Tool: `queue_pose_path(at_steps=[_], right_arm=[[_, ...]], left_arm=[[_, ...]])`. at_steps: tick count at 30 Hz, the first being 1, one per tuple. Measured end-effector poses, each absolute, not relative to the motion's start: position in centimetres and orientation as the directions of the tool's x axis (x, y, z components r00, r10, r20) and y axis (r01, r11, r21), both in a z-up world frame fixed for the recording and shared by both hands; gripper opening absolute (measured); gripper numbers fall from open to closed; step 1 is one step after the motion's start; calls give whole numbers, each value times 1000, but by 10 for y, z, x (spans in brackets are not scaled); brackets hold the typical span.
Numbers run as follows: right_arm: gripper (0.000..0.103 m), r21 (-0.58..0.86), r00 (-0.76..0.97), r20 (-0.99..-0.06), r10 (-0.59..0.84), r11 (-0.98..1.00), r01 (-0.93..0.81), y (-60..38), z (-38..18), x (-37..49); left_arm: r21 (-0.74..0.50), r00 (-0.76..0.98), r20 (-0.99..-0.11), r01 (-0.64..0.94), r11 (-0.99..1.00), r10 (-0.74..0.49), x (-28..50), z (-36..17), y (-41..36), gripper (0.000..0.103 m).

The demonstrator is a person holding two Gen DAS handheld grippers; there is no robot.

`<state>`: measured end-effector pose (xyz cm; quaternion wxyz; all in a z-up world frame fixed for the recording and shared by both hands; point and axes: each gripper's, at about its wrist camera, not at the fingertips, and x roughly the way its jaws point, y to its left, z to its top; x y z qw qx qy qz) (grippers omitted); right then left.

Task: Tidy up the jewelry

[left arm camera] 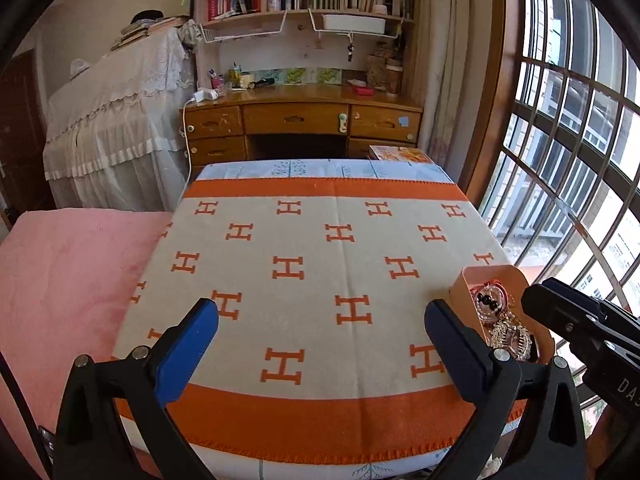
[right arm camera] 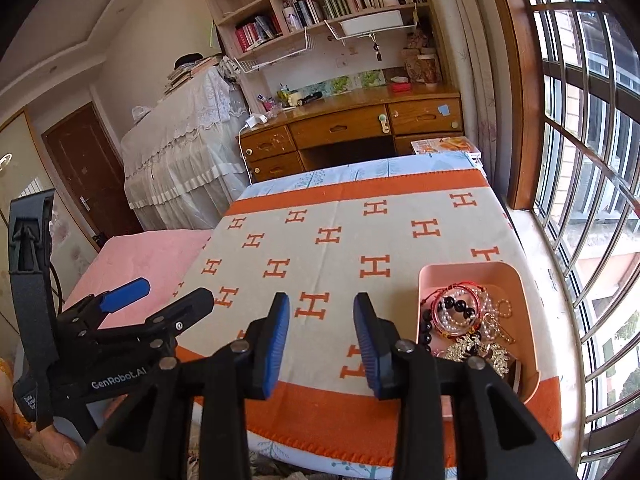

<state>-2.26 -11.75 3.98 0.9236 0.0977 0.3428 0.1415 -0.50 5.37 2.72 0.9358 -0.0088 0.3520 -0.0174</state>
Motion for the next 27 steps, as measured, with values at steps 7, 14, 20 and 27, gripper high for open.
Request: queue_pose_path(at_steps=[7,14,20,27], right_arm=[[45,228,758,-582,293,954,-194,-101,51,-26],[51,208,723,-648,240,969,-135,-102,43,-29],[51,179,691,-700,179,981,-73,-113,32,-40],[51,155,675,-725,135,987,-32,-127,22,-49]], left_arm=[[-19,784,-621,-26,999,9,-12,40,64,102],[-27,750,-661,17,999,-31,-16,30,50,102],[-29,713,-699,51,998,-57,-18,17,31,102],[-21,671,-738,72,997,-64,-17,3,11,102]])
